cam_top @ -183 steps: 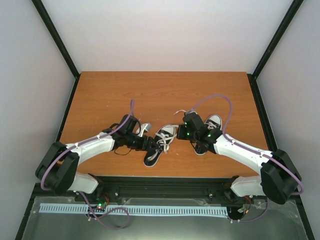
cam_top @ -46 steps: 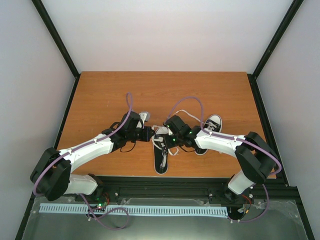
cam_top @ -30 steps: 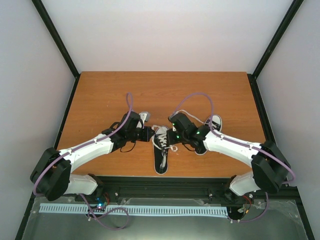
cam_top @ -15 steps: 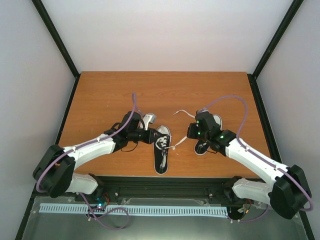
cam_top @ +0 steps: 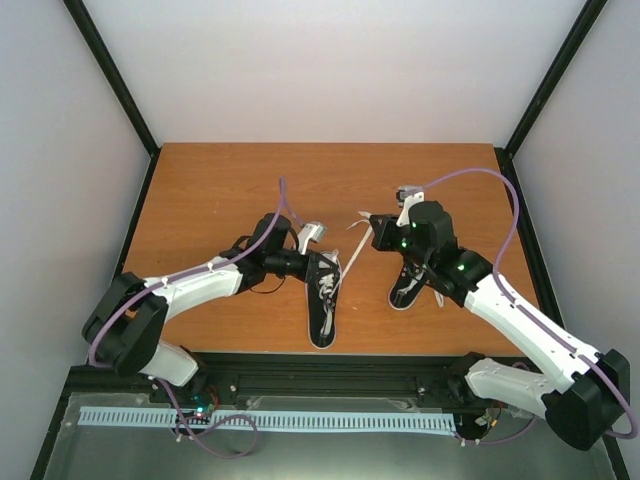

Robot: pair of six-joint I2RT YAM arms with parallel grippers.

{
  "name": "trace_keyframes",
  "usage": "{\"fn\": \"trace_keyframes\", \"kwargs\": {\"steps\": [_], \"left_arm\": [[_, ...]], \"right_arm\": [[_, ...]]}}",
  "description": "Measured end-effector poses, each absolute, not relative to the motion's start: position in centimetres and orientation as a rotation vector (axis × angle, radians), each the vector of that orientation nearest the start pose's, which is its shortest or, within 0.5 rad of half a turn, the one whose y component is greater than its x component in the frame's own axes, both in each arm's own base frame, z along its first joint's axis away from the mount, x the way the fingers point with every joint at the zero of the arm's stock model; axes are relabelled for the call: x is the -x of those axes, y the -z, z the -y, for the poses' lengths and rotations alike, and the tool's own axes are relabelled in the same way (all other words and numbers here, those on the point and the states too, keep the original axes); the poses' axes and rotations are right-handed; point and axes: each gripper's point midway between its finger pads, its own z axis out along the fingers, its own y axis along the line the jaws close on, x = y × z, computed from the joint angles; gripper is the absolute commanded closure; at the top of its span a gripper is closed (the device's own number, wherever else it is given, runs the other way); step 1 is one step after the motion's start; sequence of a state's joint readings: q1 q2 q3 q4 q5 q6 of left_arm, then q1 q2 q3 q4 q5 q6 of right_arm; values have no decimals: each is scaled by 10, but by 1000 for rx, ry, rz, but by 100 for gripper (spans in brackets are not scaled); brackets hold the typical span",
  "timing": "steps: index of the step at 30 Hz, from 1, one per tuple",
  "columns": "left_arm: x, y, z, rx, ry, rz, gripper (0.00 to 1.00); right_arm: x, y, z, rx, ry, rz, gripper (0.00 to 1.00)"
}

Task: Tie the shoes
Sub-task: Cross the shoelace with the shoelace.

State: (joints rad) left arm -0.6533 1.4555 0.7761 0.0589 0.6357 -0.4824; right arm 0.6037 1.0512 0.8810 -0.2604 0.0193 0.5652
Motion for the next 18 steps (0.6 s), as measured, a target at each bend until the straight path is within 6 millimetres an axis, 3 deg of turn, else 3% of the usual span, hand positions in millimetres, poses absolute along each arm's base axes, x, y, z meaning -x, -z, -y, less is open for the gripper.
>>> {"fn": "trace_keyframes", "kwargs": {"steps": [3, 8, 18], "left_arm": [[-249, -144, 321, -603, 1309, -2299, 96], [-249, -140, 326, -620, 1340, -2311, 92], [-248, -141, 334, -658, 1394, -2290, 88]], "right_arm": [[-304, -263, -214, 75, -749, -2065, 97], [-304, -256, -226, 137, -786, -2089, 97], [-305, -261, -239, 192, -838, -2080, 97]]}}
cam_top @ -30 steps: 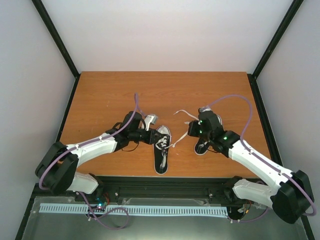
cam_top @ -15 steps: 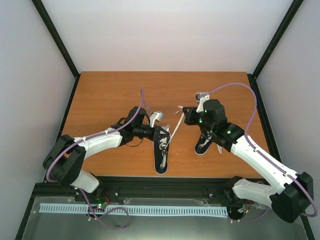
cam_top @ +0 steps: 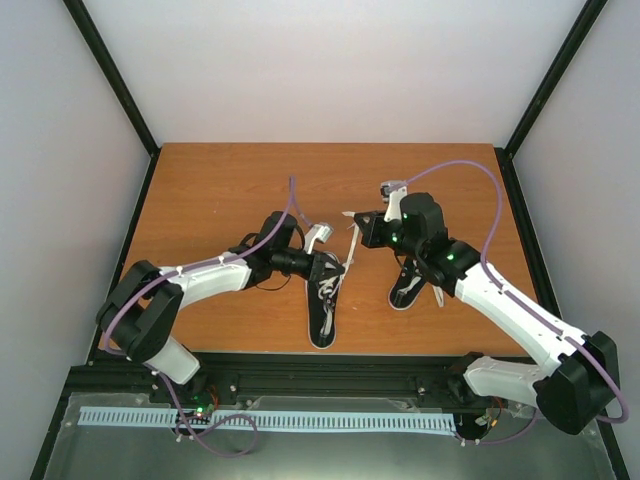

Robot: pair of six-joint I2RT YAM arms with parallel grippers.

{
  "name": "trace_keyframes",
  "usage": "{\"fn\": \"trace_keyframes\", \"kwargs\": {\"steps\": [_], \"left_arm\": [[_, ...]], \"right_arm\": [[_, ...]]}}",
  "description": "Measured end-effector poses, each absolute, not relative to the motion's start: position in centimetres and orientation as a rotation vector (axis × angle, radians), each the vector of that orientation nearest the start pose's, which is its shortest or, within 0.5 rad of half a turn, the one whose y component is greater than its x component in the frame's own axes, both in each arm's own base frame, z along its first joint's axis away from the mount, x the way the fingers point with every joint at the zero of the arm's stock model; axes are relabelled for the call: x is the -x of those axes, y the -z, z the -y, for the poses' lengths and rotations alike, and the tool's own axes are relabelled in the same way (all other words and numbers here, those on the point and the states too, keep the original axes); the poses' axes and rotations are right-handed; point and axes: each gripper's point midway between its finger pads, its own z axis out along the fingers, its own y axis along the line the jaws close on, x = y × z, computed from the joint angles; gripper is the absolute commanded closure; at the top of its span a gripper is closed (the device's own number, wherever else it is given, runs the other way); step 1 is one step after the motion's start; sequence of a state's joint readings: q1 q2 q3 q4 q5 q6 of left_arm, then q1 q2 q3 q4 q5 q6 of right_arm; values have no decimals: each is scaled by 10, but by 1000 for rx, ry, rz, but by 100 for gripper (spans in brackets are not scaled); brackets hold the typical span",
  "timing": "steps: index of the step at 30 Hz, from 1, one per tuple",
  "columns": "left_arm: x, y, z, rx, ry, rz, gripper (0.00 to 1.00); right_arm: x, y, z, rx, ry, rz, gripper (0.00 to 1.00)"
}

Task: Tie the shoes
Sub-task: Cross the shoelace with the shoelace.

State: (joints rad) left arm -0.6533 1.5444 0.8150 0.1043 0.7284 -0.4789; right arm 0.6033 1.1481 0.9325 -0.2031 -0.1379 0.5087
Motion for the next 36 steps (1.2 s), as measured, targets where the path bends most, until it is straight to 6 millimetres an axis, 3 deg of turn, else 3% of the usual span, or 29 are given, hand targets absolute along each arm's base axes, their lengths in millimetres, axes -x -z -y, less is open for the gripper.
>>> {"fn": "trace_keyframes", "kwargs": {"steps": [25, 30, 34, 36], "left_arm": [[-241, -127, 346, -717, 1483, -2307, 74], [-244, -127, 344, -720, 1424, -2299, 57], [-246, -142, 329, -679, 1310, -2240, 20], [-245, -158, 316, -644, 1252, -2178, 8]], "right_arm": [[-315, -257, -252, 222, -860, -2095, 97], [-316, -257, -252, 213, -855, -2099, 97], [-319, -248, -239, 135, -789, -2138, 97], [-315, -240, -230, 90, -761, -2165, 97]]}}
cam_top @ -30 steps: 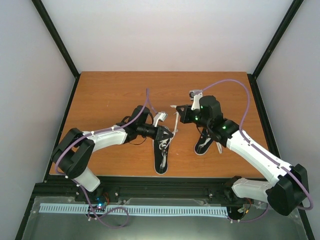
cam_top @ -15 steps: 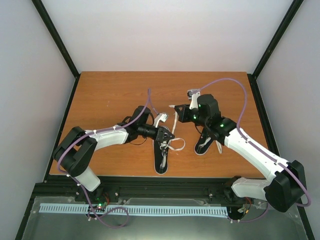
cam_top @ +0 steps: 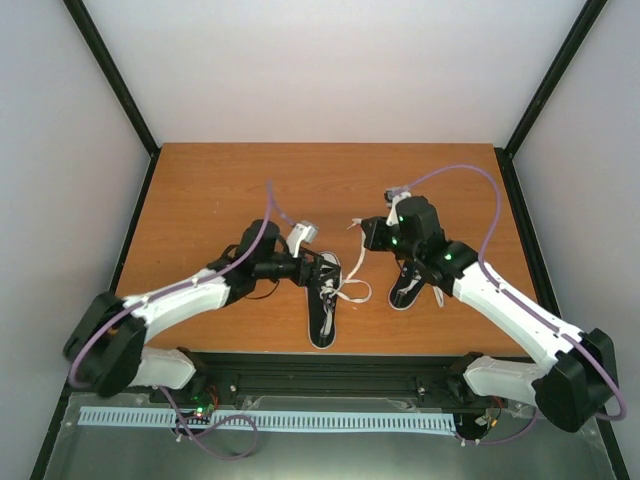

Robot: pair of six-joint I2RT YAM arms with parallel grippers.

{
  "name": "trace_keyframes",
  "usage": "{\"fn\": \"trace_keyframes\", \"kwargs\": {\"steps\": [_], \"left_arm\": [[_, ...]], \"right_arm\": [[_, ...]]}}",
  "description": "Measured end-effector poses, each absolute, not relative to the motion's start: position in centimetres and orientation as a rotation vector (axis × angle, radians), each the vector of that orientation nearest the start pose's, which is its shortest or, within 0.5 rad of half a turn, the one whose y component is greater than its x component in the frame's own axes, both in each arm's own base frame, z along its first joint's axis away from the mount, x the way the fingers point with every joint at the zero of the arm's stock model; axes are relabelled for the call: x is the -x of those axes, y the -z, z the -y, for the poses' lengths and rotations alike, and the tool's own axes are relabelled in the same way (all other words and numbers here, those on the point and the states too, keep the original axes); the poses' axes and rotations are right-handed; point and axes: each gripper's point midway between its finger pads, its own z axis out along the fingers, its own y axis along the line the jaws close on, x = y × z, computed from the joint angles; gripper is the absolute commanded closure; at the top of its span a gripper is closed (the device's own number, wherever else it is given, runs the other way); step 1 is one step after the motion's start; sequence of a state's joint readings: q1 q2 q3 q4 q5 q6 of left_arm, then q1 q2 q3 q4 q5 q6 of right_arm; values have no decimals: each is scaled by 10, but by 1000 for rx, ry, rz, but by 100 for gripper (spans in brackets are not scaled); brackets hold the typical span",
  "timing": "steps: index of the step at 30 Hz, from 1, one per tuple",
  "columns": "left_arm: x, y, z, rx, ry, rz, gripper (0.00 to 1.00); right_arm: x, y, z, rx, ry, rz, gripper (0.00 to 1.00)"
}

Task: Tie the shoes
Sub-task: Cross the shoelace with the shoelace.

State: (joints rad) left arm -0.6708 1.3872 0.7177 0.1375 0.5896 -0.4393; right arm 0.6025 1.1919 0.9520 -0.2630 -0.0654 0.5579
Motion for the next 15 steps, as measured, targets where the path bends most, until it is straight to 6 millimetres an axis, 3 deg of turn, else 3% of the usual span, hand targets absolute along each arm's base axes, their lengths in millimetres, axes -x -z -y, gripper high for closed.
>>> {"fn": "trace_keyframes", "kwargs": {"steps": [2, 5, 12, 13, 15], "left_arm": [[-244, -175, 303, -601, 1199, -2116, 1], [-251, -205, 284, -507, 1102, -2031, 0], [-285, -262, 254, -292, 911, -2020, 0], [-289, -271, 251, -271, 892, -2021, 0], [-296, -288, 244, -227, 849, -2019, 0]], "right_arm": [[-304, -229, -220, 54, -754, -2199, 97], [-272, -199, -209, 29, -765, -2284, 97], [-192, -149, -217, 87, -832, -2524, 97], [-185, -142, -216, 79, -826, -2558, 95], [-173, -125, -211, 49, -791, -2638, 76]]}}
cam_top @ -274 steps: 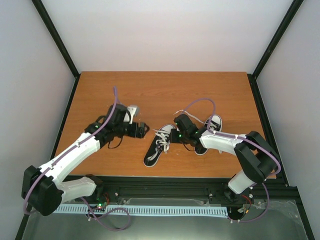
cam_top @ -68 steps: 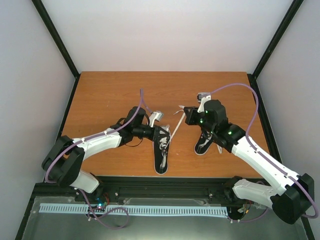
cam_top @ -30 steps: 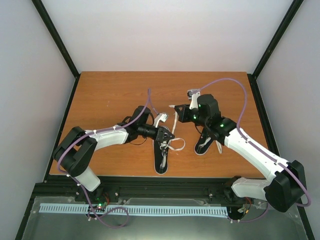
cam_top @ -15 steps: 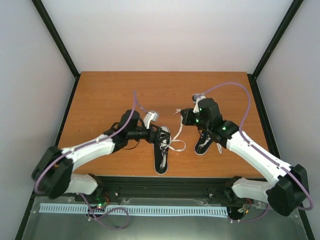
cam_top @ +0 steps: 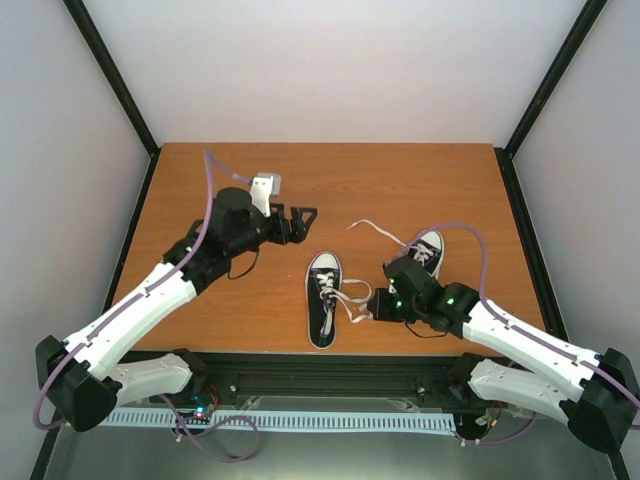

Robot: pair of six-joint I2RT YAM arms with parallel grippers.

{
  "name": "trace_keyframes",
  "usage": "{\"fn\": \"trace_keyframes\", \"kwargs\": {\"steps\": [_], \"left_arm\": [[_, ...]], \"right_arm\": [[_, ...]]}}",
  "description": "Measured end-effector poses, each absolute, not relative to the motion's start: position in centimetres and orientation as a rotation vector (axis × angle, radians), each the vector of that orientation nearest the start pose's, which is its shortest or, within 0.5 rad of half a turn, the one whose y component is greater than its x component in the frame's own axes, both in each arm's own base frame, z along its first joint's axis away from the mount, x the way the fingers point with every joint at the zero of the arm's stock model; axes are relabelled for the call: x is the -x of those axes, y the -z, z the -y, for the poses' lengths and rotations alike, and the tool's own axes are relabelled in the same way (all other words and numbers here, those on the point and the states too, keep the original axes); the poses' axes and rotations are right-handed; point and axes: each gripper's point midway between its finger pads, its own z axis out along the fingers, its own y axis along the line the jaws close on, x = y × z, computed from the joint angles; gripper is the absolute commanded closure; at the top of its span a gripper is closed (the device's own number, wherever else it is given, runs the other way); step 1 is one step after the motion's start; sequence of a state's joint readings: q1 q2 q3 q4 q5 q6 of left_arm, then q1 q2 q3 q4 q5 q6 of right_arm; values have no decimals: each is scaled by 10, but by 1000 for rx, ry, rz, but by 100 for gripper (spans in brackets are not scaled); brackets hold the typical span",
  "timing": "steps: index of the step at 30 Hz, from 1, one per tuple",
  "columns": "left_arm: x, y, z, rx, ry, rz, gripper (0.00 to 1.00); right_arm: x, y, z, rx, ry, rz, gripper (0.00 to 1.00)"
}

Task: Tie the shoes
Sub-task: Cross the shoelace with the shoelace.

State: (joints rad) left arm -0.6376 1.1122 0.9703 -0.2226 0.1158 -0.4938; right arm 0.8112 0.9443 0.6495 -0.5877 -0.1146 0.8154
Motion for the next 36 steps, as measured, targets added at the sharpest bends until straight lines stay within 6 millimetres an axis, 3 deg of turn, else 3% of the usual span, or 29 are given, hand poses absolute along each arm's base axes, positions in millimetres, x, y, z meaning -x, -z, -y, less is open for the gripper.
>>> {"fn": "trace_keyframes", "kwargs": {"steps": [2, 4, 7, 9, 12, 15, 18, 22, 27, 36], "left_arm": [[-302, -304, 234, -183, 796, -2025, 0], [-307, -317, 222, -144, 739, -2023, 0], [-308, -331, 207, -127, 650, -2014, 0], [-308, -337, 198, -134, 584, -2007, 0], [-308, -339, 187, -154, 503, -2001, 0], [-308, -335, 181, -170, 442, -2007, 0], [-308, -330, 178, -186, 411, -2011, 0], [-307, -313, 177, -211, 382, -2038, 0], [-304, -301, 179, -242, 381, -2063, 0], [-302, -300, 185, -272, 418, -2063, 0]], "right_arm": [[-163, -108, -205, 26, -738, -2717, 45], [-155, -98, -197, 12, -677, -2775, 21], [-154, -96, -186, -6, -596, -2795, 5], [-160, -101, -183, -11, -563, -2769, 2], [-176, -113, -186, -3, -529, -2711, 3], [-200, -114, -194, 1, -478, -2690, 10], [-231, -102, -201, -13, -413, -2697, 22], [-253, -77, -201, 9, -344, -2733, 34], [-257, -46, -202, 74, -289, -2800, 45], [-258, -18, -204, 114, -254, -2857, 56]]}}
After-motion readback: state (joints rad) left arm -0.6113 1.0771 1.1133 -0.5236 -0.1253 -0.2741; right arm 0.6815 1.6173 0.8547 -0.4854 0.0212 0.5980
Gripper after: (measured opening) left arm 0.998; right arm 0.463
